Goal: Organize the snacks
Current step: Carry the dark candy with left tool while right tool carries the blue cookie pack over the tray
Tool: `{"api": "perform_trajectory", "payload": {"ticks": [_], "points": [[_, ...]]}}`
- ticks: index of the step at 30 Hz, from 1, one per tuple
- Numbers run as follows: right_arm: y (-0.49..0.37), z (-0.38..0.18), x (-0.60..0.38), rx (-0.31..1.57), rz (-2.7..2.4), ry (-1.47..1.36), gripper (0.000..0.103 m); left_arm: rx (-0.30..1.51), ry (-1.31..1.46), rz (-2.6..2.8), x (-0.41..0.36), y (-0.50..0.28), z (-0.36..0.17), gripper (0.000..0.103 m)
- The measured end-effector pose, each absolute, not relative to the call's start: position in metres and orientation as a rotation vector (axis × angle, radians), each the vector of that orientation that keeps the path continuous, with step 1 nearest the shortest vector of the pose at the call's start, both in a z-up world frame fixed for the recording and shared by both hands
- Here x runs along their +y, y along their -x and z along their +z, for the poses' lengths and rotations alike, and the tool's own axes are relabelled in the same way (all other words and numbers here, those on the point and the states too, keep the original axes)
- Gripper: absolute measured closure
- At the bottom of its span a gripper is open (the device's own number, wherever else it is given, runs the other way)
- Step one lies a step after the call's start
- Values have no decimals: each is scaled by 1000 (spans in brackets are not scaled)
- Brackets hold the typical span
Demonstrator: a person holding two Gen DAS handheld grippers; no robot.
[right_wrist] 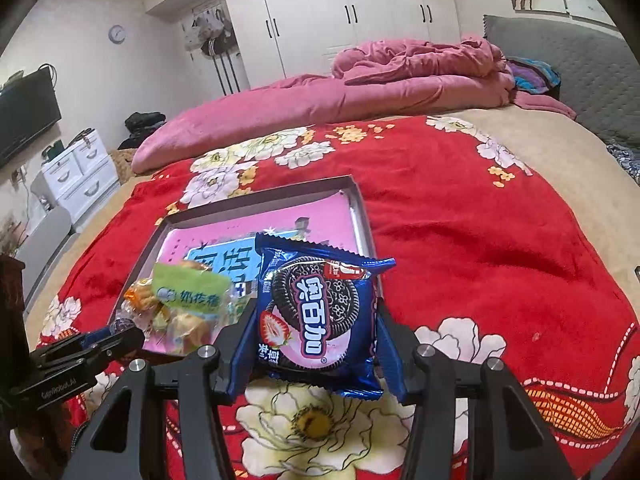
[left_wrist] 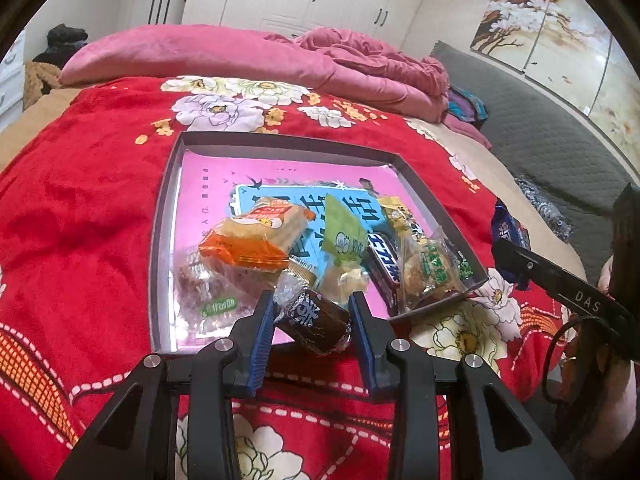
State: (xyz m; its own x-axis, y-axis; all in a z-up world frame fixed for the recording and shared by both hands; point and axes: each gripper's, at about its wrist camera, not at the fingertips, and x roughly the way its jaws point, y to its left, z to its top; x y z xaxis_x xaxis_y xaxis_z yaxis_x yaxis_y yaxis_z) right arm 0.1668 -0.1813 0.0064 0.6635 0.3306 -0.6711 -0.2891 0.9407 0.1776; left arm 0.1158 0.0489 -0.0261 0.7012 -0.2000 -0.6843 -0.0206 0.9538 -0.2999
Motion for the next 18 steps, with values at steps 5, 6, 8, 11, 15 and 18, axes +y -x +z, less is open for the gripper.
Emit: {"api": "perform_trajectory", "payload": {"ticks": [5, 6, 8, 11, 15, 18], "points": [[-172, 5, -182, 766, 337, -56, 50, 798, 284, -107, 48, -124, -31, 65], [-172, 5, -181, 765, 337, -55, 50, 798, 284, -109, 48, -125, -31, 65], [-174, 4, -180, 766, 336, -50, 50, 800, 282, -113, 48, -128, -32, 65], [-177, 3, -178, 767, 334, -44, 50, 805, 281, -117, 47, -132, -33, 65], [-180, 1, -177, 770, 331, -38, 50, 814, 283, -123, 47, -135, -36, 65], [-183, -2, -176, 777, 327, -35, 50, 819, 279, -131, 46, -137, -37, 65]]}}
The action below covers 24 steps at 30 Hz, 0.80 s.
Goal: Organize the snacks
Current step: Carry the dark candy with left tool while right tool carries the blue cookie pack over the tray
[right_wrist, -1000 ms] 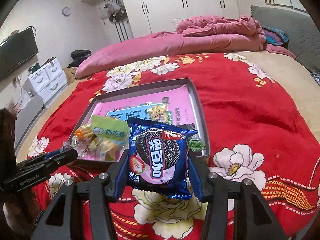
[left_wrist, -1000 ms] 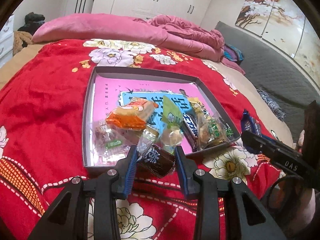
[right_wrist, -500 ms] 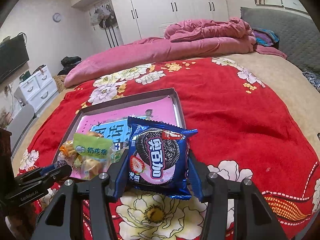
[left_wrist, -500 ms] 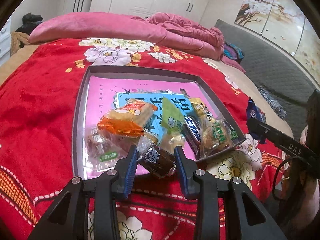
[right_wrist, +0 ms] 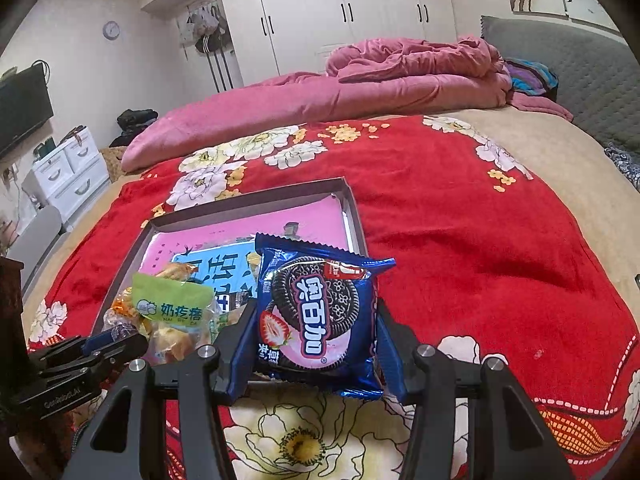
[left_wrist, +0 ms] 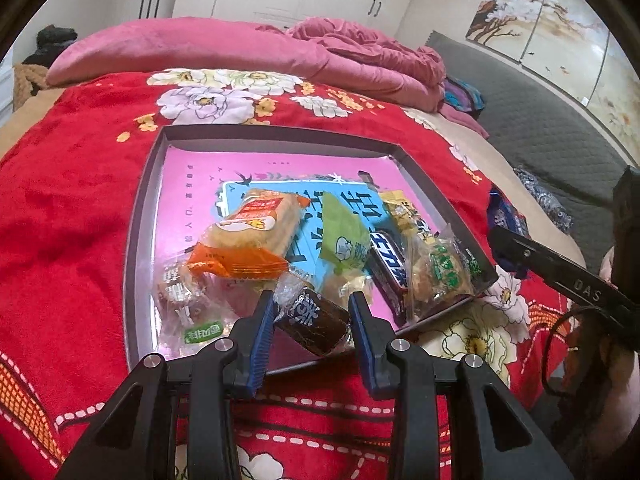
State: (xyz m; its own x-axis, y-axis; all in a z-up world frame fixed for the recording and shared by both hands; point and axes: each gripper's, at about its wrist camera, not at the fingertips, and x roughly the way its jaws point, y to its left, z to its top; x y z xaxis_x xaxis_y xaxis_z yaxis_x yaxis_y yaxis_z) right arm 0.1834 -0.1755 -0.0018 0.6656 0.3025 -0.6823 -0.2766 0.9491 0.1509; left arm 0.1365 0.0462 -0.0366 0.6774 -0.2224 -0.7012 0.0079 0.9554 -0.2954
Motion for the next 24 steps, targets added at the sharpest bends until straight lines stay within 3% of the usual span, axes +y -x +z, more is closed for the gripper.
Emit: {"api": "perform_trajectory", "payload": {"ticks": [24], "points": [[-203, -33, -163, 830, 351, -61, 50, 807, 289, -107, 52, -139, -39, 65]]}}
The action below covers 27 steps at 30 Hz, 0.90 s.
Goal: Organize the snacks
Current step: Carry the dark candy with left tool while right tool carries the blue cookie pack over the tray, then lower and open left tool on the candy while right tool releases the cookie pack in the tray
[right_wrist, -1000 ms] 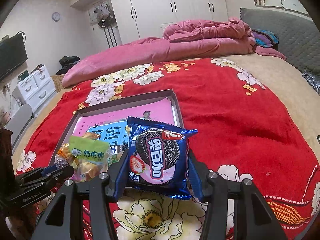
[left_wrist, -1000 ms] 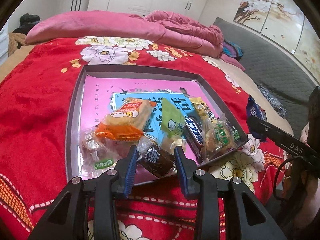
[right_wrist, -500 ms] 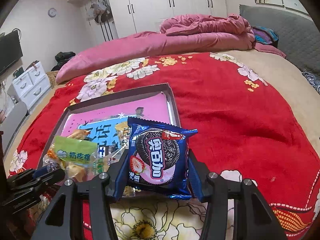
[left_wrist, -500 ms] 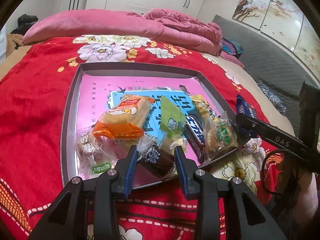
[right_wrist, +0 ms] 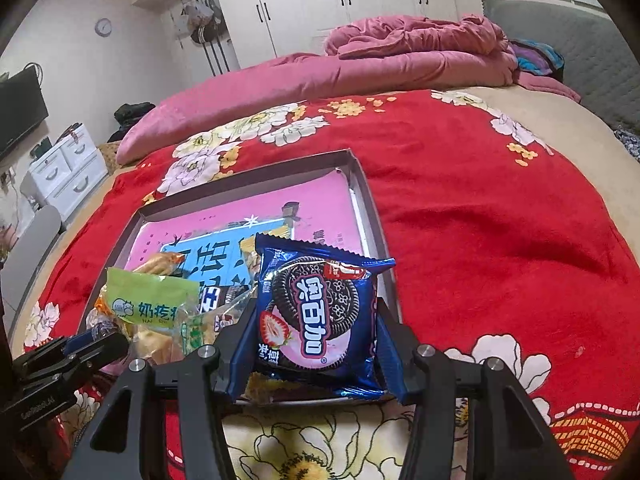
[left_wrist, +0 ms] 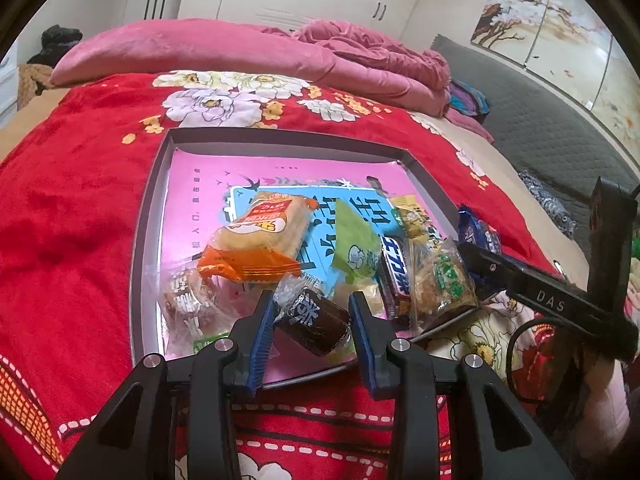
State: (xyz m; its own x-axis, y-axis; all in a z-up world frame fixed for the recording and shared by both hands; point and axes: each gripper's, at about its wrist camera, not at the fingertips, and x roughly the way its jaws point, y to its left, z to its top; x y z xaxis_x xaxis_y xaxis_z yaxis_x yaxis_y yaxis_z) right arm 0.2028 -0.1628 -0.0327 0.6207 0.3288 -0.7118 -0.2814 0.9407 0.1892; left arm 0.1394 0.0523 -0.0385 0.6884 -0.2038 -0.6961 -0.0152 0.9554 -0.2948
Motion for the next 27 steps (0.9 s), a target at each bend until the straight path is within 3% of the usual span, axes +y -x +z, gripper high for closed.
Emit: {"api": "perform_trajectory", "payload": {"ticks": [27], "points": [[-207, -34, -151, 849, 367, -67, 49, 817, 319, -88, 61, -145, -41, 65]]}}
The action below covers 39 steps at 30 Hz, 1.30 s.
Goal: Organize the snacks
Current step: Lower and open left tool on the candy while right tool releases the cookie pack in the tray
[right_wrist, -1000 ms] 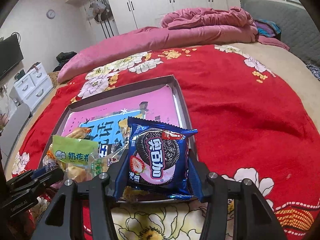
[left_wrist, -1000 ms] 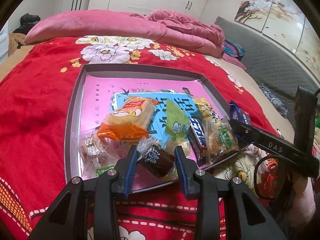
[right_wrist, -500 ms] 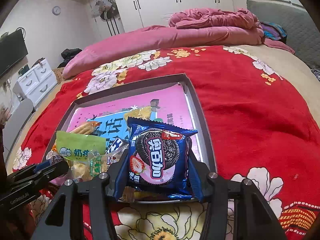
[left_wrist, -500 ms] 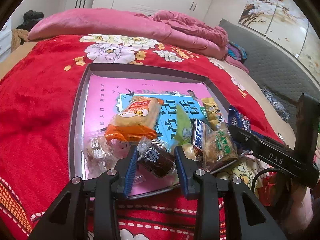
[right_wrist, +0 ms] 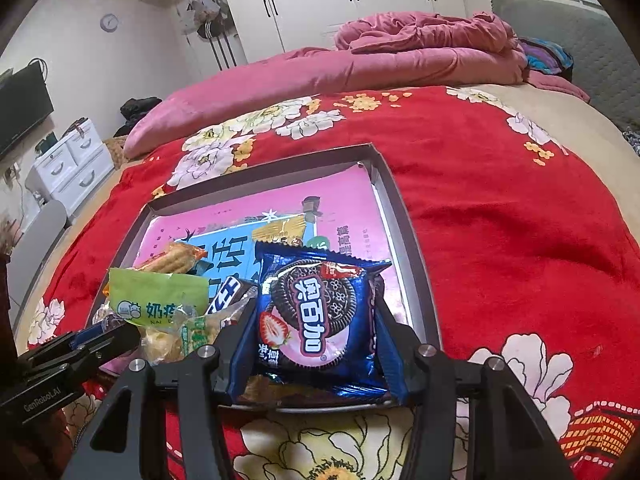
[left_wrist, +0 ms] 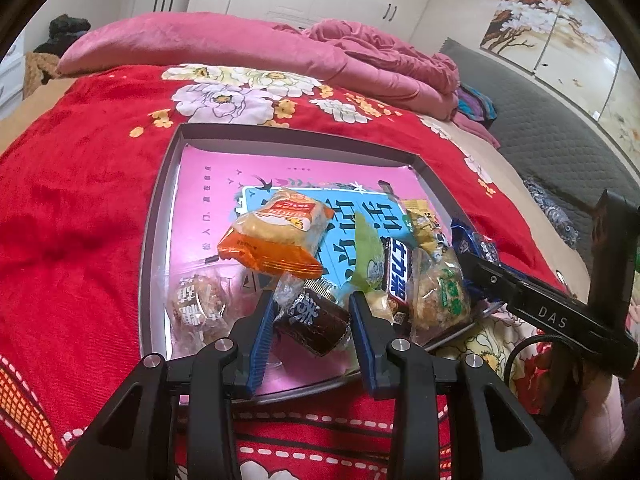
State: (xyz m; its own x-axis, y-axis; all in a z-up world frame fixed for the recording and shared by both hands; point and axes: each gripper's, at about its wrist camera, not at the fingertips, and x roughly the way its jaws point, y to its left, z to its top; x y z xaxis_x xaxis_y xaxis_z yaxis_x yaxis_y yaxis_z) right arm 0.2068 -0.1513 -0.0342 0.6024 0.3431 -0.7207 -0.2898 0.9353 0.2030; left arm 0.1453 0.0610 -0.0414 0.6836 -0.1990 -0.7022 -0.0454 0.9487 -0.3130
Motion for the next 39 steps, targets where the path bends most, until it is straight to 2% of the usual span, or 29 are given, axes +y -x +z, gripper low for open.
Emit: {"api": "perform_trajectory", "payload": {"ticks": [3, 7, 21, 31, 39], "points": [[-206, -33, -155, 848, 357, -81, 48, 818, 325, -88, 62, -146, -42, 65], [-203, -30, -158, 836, 353, -90, 43, 823, 333, -87, 63, -146, -42, 65], [-181, -19, -171, 812, 317, -85, 39, 836, 339, -78, 64, -146, -42, 64], [-173, -15, -175, 813, 293, -67, 39, 832, 335, -84, 60, -142, -40, 54], [-168, -11, -176, 808, 283, -58, 39, 824, 338, -79, 63, -140, -37, 51]]}}
